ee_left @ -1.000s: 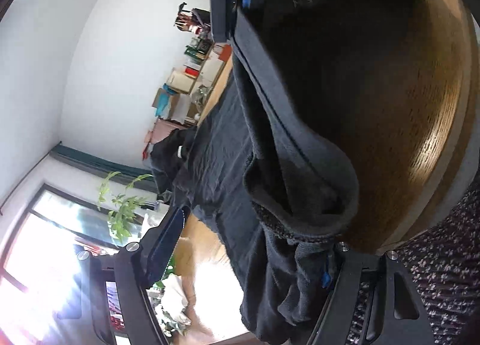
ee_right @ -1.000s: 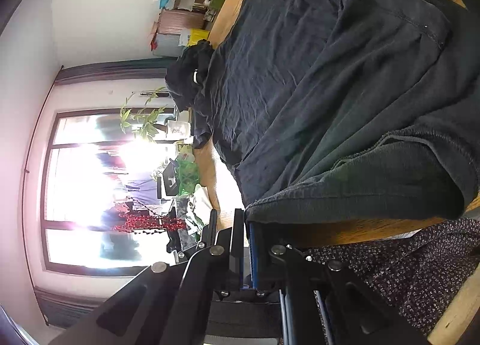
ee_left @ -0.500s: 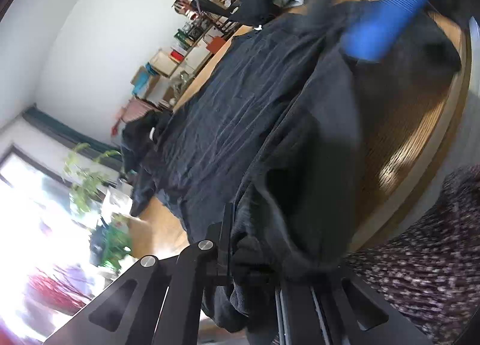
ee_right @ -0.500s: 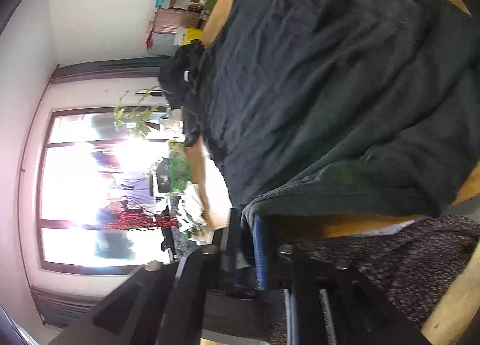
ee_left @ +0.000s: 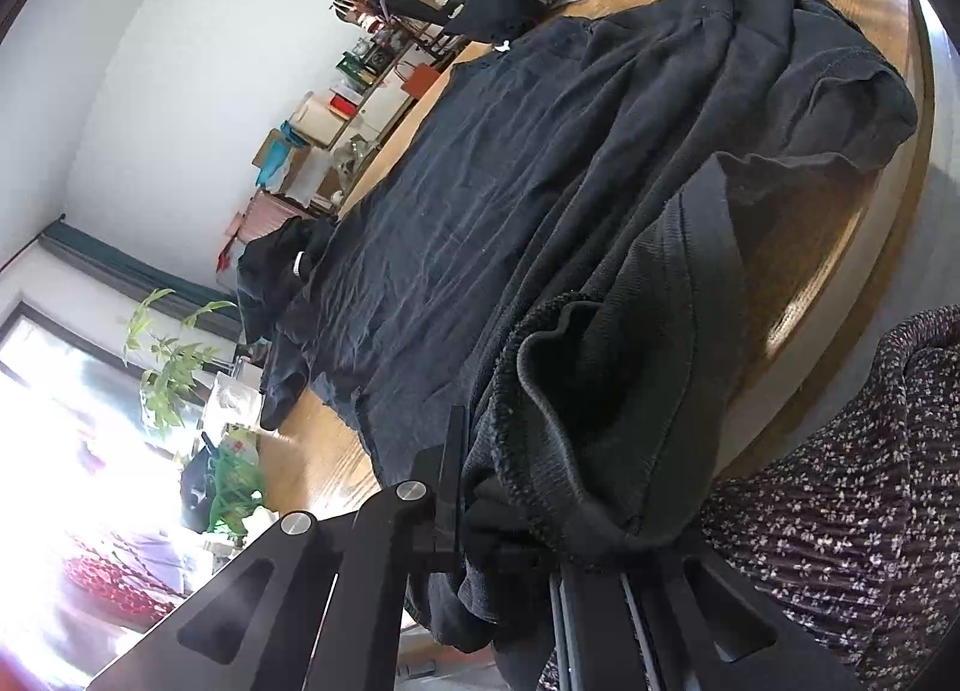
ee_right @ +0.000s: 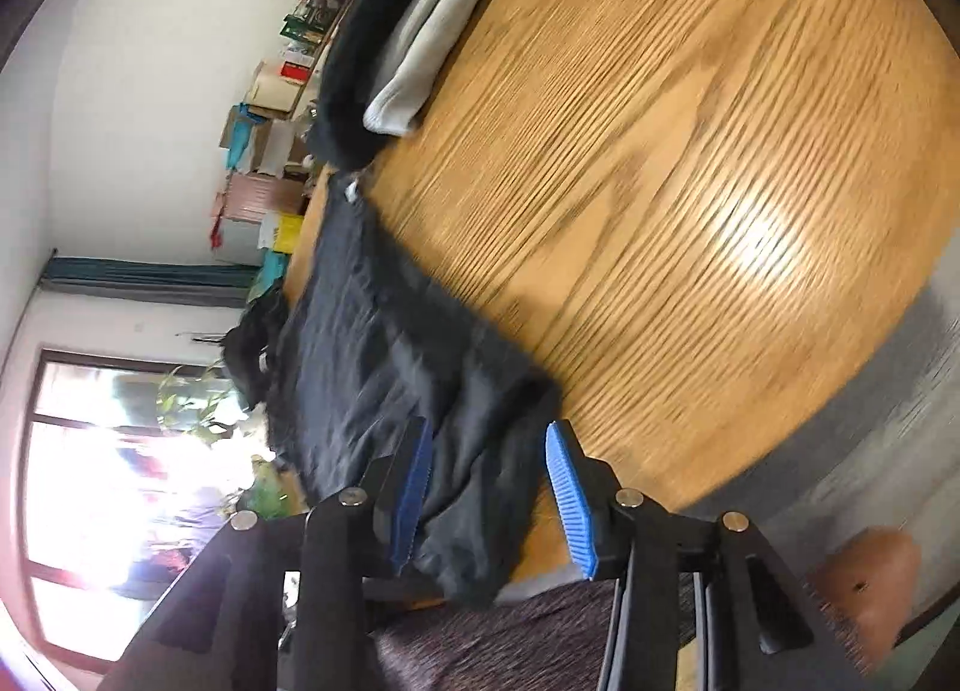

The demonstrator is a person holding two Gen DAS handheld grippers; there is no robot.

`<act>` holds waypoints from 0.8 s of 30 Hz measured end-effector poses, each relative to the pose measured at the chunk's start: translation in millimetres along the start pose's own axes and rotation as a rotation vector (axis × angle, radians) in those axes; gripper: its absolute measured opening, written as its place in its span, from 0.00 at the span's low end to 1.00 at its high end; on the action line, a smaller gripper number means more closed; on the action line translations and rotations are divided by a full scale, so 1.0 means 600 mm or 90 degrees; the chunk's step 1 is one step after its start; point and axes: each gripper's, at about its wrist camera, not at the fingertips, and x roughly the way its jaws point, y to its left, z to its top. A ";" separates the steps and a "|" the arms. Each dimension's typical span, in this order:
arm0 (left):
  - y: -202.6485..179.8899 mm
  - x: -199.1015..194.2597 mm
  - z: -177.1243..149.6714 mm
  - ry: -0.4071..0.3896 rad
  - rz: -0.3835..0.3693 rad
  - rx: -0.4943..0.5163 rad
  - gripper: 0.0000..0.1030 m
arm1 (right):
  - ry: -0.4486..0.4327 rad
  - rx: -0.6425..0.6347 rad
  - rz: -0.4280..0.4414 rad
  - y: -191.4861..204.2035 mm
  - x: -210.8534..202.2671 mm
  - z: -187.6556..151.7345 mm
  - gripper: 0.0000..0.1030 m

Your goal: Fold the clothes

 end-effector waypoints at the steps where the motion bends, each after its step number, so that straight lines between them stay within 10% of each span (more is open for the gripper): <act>1: 0.001 0.000 0.000 0.004 -0.004 -0.004 0.05 | 0.003 -0.008 0.000 0.000 0.003 0.004 0.46; 24: -0.003 -0.004 -0.010 0.005 -0.020 -0.011 0.05 | 0.036 -0.056 -0.049 0.022 0.062 -0.004 0.46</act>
